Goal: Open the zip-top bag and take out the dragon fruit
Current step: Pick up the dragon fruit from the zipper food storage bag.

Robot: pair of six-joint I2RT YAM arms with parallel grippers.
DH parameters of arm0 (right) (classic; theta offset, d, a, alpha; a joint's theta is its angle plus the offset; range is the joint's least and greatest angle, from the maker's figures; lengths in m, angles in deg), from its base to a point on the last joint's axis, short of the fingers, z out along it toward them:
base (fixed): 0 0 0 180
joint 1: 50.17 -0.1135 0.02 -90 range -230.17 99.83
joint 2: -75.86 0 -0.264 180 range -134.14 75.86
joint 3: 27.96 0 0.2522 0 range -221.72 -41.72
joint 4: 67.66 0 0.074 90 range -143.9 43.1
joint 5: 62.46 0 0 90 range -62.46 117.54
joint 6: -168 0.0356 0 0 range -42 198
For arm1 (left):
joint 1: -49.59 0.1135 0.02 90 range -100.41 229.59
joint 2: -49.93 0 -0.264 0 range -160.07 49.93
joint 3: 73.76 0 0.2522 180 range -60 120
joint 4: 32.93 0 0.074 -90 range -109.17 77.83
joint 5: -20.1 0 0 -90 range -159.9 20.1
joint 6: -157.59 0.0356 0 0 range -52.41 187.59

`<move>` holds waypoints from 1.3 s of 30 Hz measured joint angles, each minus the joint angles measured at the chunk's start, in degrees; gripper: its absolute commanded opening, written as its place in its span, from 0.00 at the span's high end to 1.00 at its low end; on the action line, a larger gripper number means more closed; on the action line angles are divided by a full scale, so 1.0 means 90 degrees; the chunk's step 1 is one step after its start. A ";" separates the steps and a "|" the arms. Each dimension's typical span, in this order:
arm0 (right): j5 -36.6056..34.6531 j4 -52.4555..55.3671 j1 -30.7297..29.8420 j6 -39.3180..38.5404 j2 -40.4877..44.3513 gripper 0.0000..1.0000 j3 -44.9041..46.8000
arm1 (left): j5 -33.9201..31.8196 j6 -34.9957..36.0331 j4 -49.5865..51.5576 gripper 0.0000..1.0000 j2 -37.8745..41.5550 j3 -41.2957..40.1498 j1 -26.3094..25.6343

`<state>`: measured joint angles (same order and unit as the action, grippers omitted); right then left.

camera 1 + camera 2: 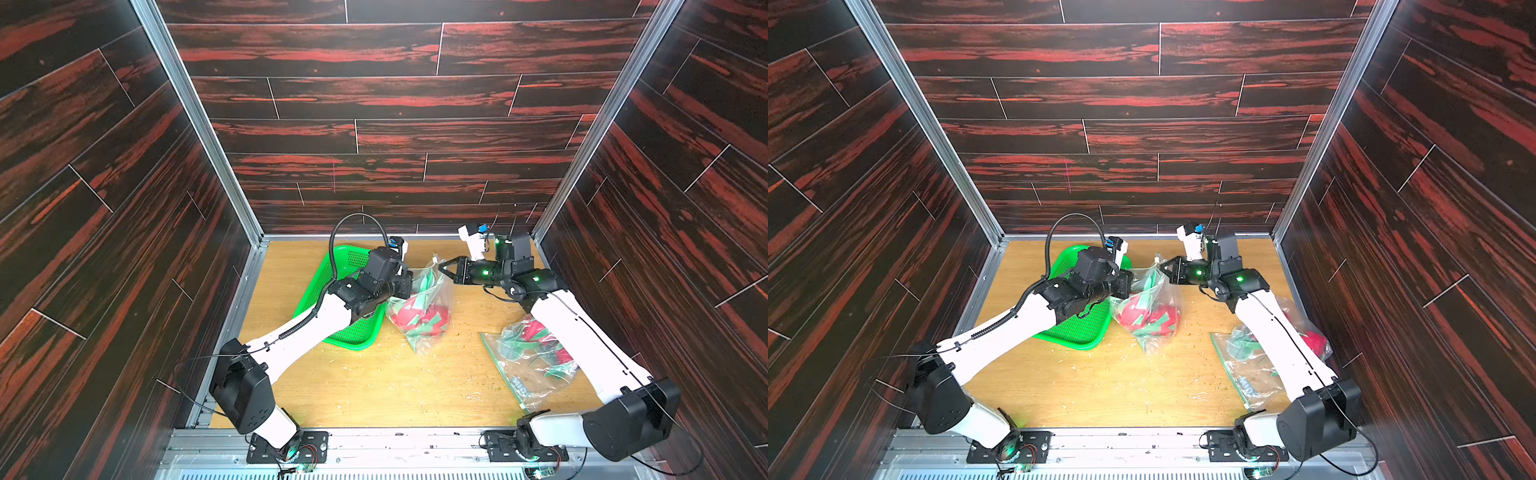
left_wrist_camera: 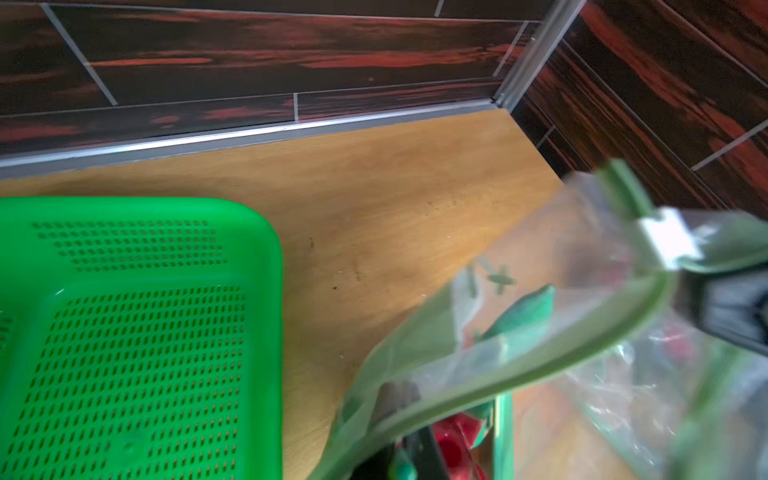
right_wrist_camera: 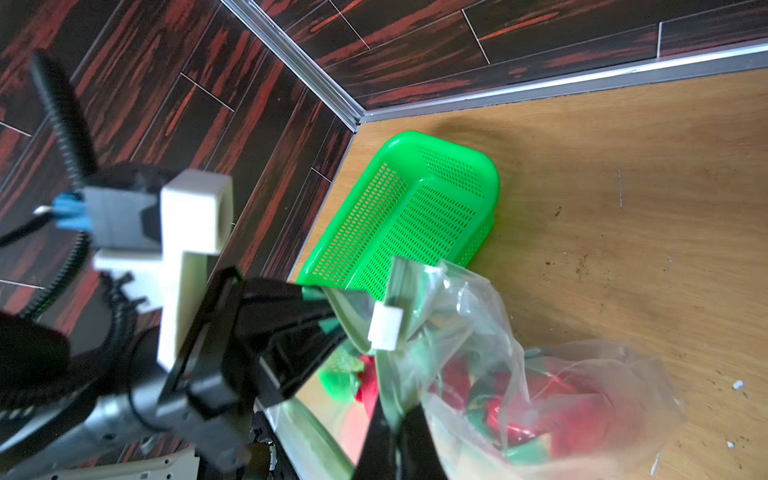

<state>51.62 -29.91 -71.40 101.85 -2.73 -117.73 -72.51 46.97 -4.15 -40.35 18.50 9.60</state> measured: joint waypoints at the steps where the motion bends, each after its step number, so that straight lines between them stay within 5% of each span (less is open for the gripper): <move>1: -0.0049 0.0015 0.0005 -0.0024 -0.0005 1.00 0.0000 | 0.0058 -0.0032 -0.0056 1.00 0.0000 -0.0022 0.0019; 21: -0.0352 -0.0015 0.0289 -0.0053 -0.0865 1.00 -0.0061 | 0.1141 -0.0117 -0.0838 1.00 0.1200 -0.0296 0.0063; 39: 0.0257 -0.0925 0.0248 0.0347 -0.0724 1.00 0.0476 | 0.0877 -0.0590 -0.1445 1.00 -0.0061 0.1411 0.0058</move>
<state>53.94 -38.24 -69.17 104.98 -9.24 -113.45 -64.62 41.66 -17.15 -40.89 31.20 10.12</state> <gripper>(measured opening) 0.047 0.072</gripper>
